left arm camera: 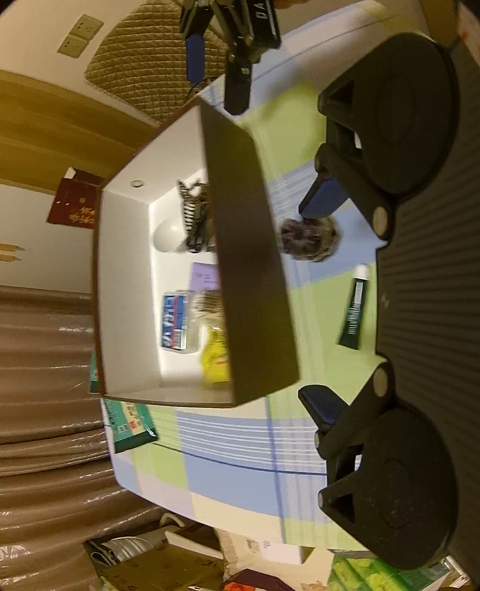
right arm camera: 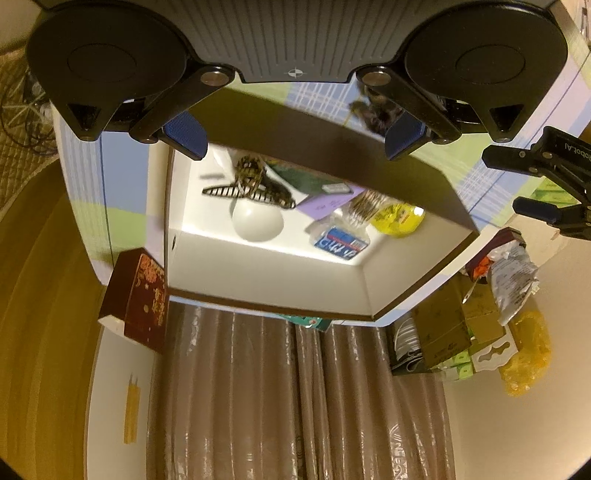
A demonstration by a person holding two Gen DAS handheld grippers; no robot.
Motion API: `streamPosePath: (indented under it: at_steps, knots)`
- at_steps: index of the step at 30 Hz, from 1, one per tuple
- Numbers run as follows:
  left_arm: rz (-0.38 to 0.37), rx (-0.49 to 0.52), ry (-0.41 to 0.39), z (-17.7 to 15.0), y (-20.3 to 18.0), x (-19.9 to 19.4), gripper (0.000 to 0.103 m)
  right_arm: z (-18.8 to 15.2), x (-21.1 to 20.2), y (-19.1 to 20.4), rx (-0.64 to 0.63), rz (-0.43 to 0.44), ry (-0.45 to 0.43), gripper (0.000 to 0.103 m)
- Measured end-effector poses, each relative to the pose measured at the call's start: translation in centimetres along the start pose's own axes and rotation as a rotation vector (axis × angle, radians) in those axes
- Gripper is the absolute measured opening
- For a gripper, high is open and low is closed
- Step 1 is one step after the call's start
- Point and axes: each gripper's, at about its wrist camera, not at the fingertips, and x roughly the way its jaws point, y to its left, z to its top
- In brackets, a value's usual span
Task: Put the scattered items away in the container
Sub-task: 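Withdraw both tools to the table and grasp the green lip-gel tube with the left tool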
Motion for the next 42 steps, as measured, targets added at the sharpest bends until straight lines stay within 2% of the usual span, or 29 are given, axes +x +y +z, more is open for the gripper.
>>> streamPosePath:
  at_steps: [6, 13, 19, 27, 32, 42]
  knots:
    - [-0.023, -0.011, 0.050, -3.5, 0.7, 0.6, 0.095, -3.3, 0.1, -0.2, 0.038, 0.013, 0.058, 0.100]
    - [-0.039, 0.019, 0.068, -5.3, 0.7, 1.8, 0.095, -5.6, 0.9, -0.6, 0.085, -0.003, 0.135, 0.100]
    - [-0.065, 0.046, 0.070, -5.5, 0.6, 3.3, 0.095, -6.5, 1.1, -1.3, 0.113, -0.023, 0.156, 0.100]
    - [-0.087, 0.013, 0.083, -5.6, 1.7, 6.6, 0.095, -7.5, 2.0, -1.5, 0.132, -0.036, 0.191, 0.100]
    - [-0.083, 0.060, 0.102, -5.4, 1.6, 8.4, 0.095, -7.7, 2.3, -2.0, 0.151, -0.047, 0.198, 0.100]
    - [-0.112, 0.064, 0.094, -4.7, 1.9, 10.1, 0.093, -8.6, 2.8, -2.7, 0.199, -0.069, 0.224, 0.100]
